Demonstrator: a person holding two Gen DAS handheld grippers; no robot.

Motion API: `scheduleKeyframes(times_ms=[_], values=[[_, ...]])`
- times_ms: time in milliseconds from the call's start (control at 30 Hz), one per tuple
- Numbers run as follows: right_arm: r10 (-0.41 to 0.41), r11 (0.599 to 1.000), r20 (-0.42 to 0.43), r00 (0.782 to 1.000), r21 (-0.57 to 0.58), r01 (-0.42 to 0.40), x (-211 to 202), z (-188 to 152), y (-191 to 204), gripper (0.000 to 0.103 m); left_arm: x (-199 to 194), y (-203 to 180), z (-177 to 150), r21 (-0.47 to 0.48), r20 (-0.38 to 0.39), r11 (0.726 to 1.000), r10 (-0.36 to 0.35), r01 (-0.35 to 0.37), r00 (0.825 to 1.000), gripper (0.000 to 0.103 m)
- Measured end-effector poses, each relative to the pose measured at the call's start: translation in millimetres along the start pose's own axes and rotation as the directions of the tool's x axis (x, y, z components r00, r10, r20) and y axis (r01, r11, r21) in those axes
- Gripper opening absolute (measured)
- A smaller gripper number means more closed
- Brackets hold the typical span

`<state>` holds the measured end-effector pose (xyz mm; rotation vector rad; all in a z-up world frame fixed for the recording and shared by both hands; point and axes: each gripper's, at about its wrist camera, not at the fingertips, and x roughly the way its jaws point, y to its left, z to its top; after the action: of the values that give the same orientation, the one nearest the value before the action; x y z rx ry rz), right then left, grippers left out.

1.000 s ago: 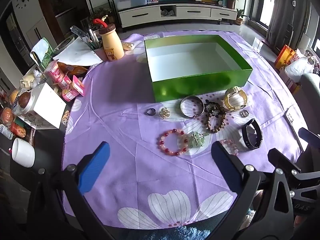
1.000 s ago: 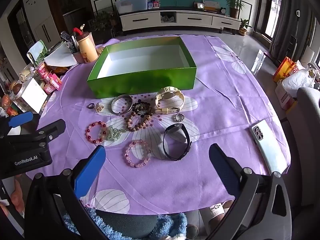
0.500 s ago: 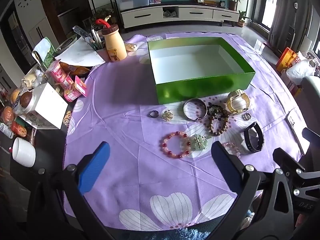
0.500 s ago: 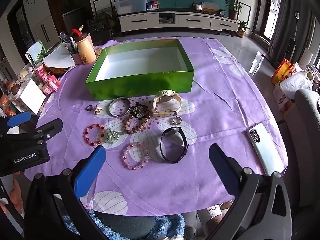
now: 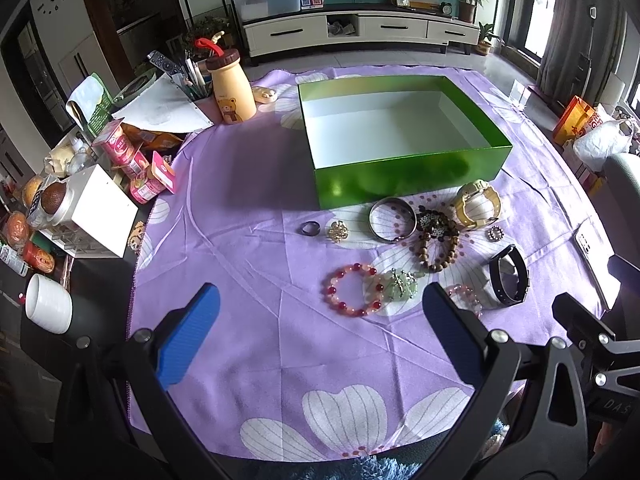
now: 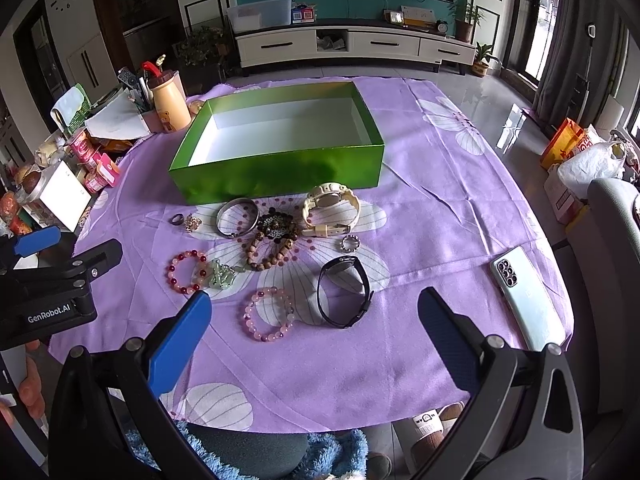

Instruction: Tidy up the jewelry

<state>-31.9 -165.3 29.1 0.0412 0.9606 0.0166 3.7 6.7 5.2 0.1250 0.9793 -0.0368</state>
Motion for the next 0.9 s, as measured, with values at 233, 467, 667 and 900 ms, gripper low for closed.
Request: scheduleKeyframes(times_ms=[233, 467, 667, 900], values=[[0.003, 1.0, 0.006, 1.0, 0.009, -0.003, -0.9, 0.3, -1.7, 0.102, -0.4, -1.0, 0.2, 0.003, -0.007, 1.0, -0.006, 0.006, 1.0, 0.101], [-0.002, 1.0, 0.004, 1.0, 0.005, 0.002, -0.9, -0.1, -1.0, 0.102, -3.3, -3.1, 1.7, 0.013, 0.011, 1.0, -0.004, 0.004, 1.0, 0.101], [-0.001, 1.0, 0.002, 1.0, 0.001, 0.001, 0.4, -0.5, -0.6, 0.102, 0.8, -1.1, 0.3, 0.011, 0.002, 1.0, -0.002, 0.002, 1.0, 0.101], [0.002, 1.0, 0.003, 1.0, 0.004, -0.002, 0.1, -0.5, 0.1, 0.102, 1.6, -0.6, -1.2, 0.011, 0.002, 1.0, -0.001, 0.001, 1.0, 0.101]])
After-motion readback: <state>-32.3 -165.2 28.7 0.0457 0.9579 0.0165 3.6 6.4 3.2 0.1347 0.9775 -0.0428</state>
